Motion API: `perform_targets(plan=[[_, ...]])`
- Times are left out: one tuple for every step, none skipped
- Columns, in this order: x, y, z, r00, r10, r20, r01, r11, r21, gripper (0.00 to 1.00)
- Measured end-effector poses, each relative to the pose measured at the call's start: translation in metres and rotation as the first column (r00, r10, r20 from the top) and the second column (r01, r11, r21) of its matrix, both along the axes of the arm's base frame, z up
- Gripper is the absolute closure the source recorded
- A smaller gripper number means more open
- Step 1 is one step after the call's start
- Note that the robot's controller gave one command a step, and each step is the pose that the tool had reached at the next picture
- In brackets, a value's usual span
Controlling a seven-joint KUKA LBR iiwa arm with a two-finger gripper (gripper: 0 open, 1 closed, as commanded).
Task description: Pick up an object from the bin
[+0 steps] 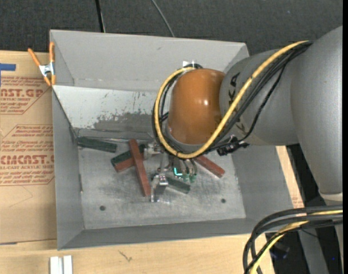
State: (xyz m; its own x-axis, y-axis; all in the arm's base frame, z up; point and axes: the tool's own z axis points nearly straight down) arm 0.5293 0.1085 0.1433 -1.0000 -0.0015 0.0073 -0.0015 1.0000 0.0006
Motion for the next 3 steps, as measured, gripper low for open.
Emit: perform_targets(plan=[[0.002,0.000,0.004,1.000,-0.001,0.008,0.001,1.000,0.001,0.00],[-0.007,-0.069,-0.071,0.998,0.070,-0.001,-0.070,0.998,0.000,1.00],[-0.007,-0.069,-0.071,0.998,0.070,-0.001,-0.070,0.998,0.001,1.00]])
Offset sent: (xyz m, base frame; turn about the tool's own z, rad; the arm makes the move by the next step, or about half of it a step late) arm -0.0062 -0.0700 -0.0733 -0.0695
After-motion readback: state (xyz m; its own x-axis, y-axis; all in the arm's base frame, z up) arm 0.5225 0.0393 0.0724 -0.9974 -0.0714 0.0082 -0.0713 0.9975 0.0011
